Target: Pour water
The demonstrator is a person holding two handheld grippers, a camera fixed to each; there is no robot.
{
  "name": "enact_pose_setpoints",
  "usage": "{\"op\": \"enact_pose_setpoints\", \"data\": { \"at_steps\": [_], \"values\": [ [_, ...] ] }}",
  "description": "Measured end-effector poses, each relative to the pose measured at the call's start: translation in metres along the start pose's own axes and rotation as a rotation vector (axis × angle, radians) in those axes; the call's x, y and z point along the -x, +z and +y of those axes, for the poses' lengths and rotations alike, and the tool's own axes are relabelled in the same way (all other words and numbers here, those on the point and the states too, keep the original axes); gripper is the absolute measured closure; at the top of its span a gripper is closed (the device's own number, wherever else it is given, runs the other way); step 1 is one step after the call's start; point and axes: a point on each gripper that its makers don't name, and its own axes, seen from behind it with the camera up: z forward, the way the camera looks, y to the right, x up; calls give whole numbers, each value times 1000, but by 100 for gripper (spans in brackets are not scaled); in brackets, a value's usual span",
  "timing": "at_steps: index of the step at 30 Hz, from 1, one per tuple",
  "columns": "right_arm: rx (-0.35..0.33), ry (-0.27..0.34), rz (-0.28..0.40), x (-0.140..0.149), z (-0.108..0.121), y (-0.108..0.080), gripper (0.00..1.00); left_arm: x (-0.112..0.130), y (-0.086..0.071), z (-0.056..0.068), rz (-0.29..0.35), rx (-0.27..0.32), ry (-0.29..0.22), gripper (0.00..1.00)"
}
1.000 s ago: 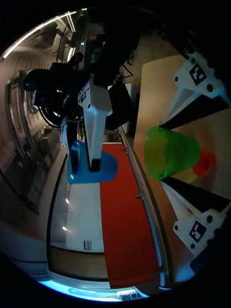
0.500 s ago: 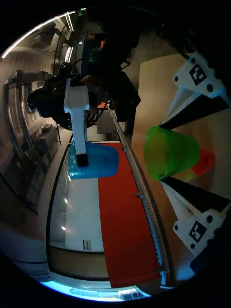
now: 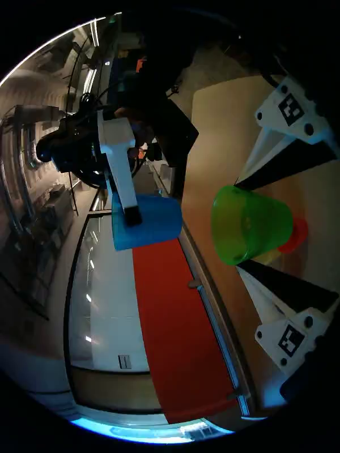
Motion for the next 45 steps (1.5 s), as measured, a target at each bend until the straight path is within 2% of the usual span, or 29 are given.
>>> {"op": "enact_pose_setpoints", "data": {
  "at_steps": [12,25,33,45],
  "values": [
    [-10,-21,-81,45,10,-19,10,34,6,7,-134,37,68,15],
    [-8,-38,-170,104,19,-33,10,77,12,20,-271,88,89,15],
    [-33,-33,-227,137,14,-40,10,100,9,28,-331,126,92,15],
    [-48,-22,-301,183,7,-41,10,130,5,42,-396,169,96,14]
  ]
}}
